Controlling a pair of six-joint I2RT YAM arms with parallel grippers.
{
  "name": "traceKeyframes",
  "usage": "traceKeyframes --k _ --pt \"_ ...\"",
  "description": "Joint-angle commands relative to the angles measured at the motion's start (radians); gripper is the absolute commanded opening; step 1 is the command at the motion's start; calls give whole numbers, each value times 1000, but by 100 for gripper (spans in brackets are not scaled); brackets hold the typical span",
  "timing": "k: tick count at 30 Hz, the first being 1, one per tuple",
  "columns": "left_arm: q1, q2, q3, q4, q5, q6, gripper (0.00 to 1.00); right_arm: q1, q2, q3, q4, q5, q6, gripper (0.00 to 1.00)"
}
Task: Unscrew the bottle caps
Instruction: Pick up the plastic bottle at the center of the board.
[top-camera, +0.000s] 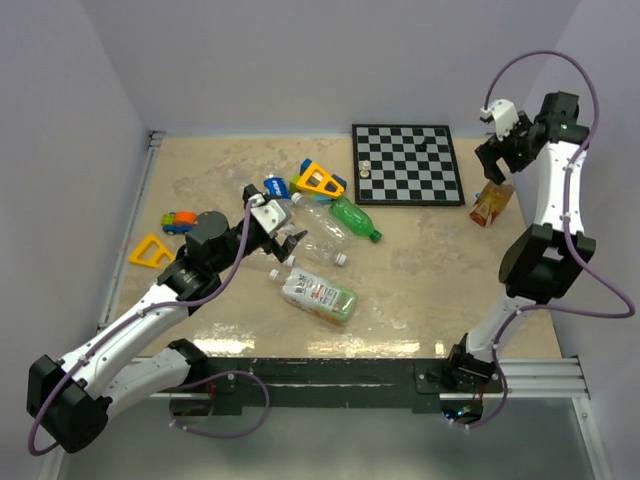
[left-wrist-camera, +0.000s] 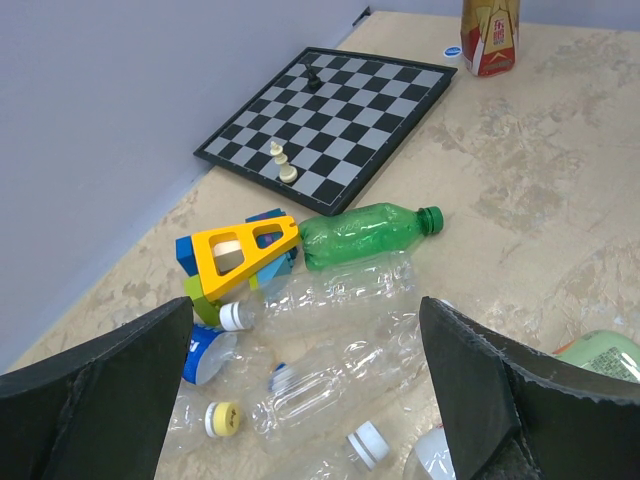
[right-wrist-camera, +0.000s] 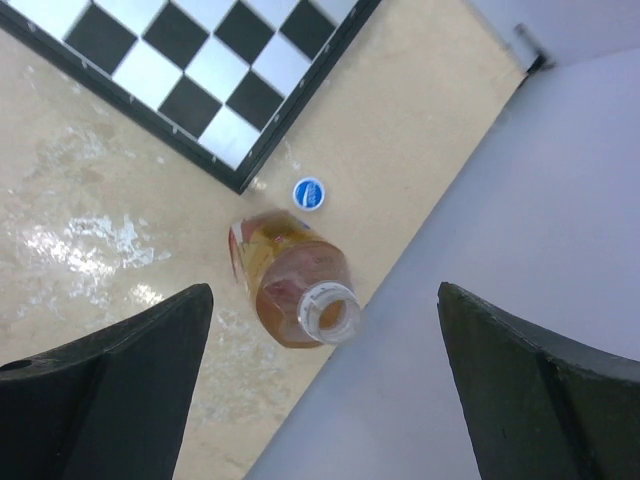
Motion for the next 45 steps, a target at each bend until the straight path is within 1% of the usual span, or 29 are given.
traceKeyframes --k 1,3,6,7,9,10,12,13,15,16,18,21,22,24,27,30,32,33,36,39,41,43,45 --pt "5 -4 6 32 4 -18 100 -5 -179 -1 105 -162 55 98" --pt "5 -2 6 32 -1 -21 100 -2 -228 -39 136 -224 67 98" --pt "9 1 6 34 -6 -27 100 -2 -307 -108 231 -313 149 98" --pt "9 1 7 35 -9 -33 100 -5 -341 -156 284 -368 209 98" --pt "10 1 9 35 -12 -42 100 -2 -404 -283 444 -437 451 98" --pt "13 2 11 37 -15 -54 100 -3 -426 -344 473 -528 482 98" --pt "18 2 18 35 -41 -90 100 14 -423 -404 414 -734 405 98" --pt "22 2 23 32 -54 -109 100 35 -403 -414 362 -791 354 98" --pt "35 10 38 17 -64 -149 100 128 -369 -411 201 -784 200 98" --pt "45 16 44 8 -59 -168 100 170 -371 -428 187 -764 168 98" --pt "65 33 57 -6 -33 -202 100 262 -409 -515 260 -727 206 98" --pt "99 73 80 -31 23 -243 100 374 -499 -651 448 -626 295 98" --pt "113 85 86 -45 42 -283 100 391 -521 -699 501 -615 315 98" --pt "127 104 93 -74 71 -307 100 394 -550 -769 559 -632 331 98" --pt "137 124 80 -97 108 -390 97 394 -558 -842 595 -676 315 98" --pt "137 115 -3 -51 91 -586 96 394 -561 -862 602 -672 303 98" --pt "137 90 -66 -31 16 -726 96 394 -561 -860 601 -669 302 98" --pt "137 76 -95 -35 -37 -827 96 394 -562 -862 599 -672 303 98" --pt "137 27 -141 -106 -253 -1023 96 396 -565 -869 595 -672 299 98" --pt "137 50 -79 -286 -453 -1100 96 397 -570 -869 592 -670 296 98" --pt "137 106 -11 -412 -545 -1165 96 400 -570 -869 584 -669 286 98" --pt "137 175 49 -530 -582 -1261 96 402 -570 -871 579 -667 277 98" --pt "137 251 92 -613 -564 -1347 97 403 -568 -870 573 -664 271 98"
